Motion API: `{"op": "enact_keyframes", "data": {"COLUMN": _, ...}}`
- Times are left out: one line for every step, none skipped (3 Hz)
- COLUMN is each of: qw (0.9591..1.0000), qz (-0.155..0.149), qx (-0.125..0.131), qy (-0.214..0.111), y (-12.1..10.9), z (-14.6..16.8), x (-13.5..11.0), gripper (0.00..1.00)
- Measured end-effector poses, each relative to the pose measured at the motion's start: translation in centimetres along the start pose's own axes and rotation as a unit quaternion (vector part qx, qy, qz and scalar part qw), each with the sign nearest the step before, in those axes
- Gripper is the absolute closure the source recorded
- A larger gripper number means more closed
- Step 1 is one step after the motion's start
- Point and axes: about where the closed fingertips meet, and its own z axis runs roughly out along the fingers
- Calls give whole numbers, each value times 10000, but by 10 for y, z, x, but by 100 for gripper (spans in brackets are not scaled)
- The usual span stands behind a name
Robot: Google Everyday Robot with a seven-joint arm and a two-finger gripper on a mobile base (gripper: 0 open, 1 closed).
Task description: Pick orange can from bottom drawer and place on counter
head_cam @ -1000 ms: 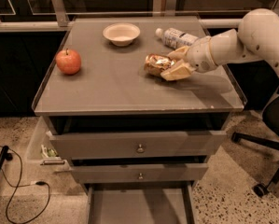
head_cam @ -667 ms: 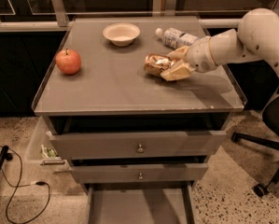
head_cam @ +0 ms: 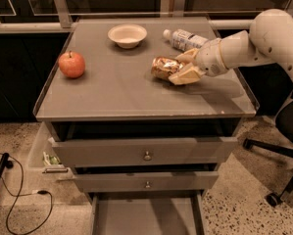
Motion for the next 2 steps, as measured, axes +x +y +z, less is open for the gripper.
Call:
{"op": "enact_keyframes", "data": {"qw": 10000, "qz": 0, "qx": -1, "qy": 0, "y": 0, "z": 0, "x": 0, "gripper": 11}}
{"op": "enact_keyframes", "data": {"qw": 10000, "qz": 0, "qx": -2, "qy": 0, "y": 0, "z": 0, "x": 0, "gripper": 0}}
